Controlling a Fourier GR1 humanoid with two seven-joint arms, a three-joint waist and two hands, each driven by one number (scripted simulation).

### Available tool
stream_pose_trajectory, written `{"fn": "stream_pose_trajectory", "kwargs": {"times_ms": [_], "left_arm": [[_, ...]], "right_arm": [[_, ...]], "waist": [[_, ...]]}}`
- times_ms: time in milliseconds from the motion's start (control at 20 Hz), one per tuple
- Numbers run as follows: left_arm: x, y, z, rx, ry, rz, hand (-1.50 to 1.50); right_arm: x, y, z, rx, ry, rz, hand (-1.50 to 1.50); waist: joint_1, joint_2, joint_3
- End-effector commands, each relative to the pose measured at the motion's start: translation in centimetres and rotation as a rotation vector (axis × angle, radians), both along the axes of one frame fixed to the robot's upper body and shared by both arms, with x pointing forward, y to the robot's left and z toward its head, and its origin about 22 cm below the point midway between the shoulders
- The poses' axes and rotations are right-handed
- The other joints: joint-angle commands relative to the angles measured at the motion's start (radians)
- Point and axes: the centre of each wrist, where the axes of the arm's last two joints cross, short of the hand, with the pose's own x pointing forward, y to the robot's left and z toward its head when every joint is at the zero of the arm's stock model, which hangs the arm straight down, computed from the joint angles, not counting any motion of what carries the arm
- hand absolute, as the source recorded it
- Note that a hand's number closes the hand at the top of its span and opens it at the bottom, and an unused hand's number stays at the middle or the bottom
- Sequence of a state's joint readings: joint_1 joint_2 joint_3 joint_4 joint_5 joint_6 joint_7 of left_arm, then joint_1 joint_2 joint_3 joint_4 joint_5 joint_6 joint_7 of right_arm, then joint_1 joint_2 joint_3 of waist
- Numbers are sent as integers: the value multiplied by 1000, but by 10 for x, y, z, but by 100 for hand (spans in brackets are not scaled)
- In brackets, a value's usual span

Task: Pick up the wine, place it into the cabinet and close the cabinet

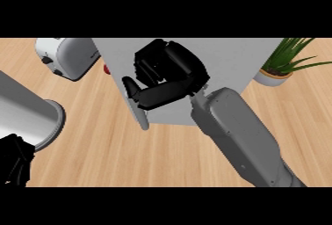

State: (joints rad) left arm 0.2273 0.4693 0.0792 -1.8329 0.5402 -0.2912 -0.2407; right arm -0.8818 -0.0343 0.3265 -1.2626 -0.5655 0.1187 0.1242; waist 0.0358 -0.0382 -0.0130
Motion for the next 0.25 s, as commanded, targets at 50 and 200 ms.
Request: {"fn": "stream_pose_trajectory", "kwargs": {"times_ms": [50,200], "left_arm": [[7,2,4,-2,-8,-5,150],[3,-10,1,-13,13,-21,150]], "right_arm": [[42,-51,-3,-37,74,-237,150],[44,-65,-6,-37,83,-234,150]], "waist": [[-13,52,12],[-13,52,13]]}}
